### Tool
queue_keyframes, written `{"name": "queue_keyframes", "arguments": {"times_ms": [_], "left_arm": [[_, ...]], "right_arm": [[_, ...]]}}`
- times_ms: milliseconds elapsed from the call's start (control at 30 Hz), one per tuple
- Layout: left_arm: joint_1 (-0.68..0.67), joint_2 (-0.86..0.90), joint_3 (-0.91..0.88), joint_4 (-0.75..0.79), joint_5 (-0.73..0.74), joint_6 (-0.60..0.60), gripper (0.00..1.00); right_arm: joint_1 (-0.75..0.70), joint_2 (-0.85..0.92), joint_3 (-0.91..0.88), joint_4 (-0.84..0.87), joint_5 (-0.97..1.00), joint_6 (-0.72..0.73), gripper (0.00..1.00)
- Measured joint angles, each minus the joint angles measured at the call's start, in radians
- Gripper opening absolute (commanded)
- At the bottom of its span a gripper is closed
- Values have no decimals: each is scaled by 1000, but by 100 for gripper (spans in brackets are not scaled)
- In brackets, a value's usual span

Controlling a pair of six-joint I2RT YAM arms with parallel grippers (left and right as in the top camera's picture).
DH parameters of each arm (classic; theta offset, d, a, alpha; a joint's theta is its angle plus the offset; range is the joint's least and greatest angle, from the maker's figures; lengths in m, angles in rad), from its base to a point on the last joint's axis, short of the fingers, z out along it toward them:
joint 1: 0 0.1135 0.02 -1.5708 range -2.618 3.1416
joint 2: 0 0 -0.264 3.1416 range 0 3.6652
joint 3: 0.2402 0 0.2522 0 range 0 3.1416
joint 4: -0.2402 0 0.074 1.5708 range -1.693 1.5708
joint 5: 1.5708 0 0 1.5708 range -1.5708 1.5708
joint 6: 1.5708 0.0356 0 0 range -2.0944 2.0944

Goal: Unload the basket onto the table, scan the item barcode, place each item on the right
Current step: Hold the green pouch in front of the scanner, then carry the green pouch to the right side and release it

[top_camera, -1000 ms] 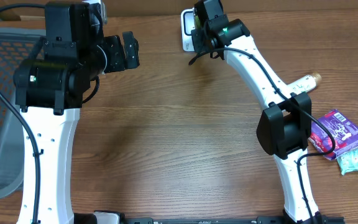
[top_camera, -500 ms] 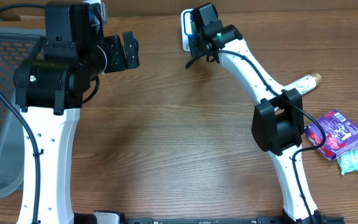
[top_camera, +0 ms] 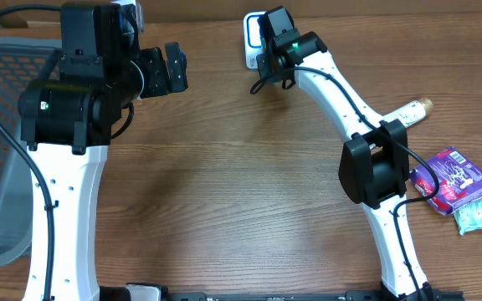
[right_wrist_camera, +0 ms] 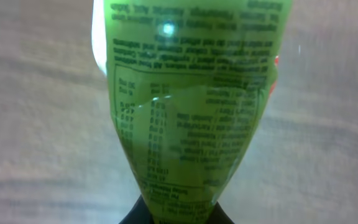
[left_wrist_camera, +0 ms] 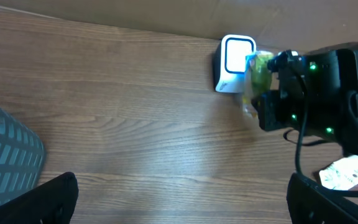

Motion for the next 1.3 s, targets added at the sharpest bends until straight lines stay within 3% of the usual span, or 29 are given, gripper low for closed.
{"name": "queue_keyframes", "arguments": {"times_ms": [133,167,300,500,700,867,1000,1167,1300], "left_arm": [[0,0,0,0,0,0,100],[0,0,0,0,0,0,100],[0,0,0,-1,1,0,100],[0,0,0,0,0,0,100],[0,0,0,0,0,0,100],[0,0,0,0,0,0,100],[0,0,0,0,0,0,99],[0,0,0,1,0,0,100],[0,0,0,0,0,0,100]], "right_arm": [[-3,-9,188,-270,-78,18,4],[-6,-50,284,-409,-115,53,4],[-43,-213,397,-635,-146,177,4],[-192,-381,389,-672,-117,340,4],[-299,-343,131,-668,-101,407,4],[-369,-352,-112,-665,-101,371,4],[-414,-461,-314,-664,-76,349,4],[-504,-634,-530,-637,32,439,4],[-531,-652,-708,-396,85,506,4]]}}
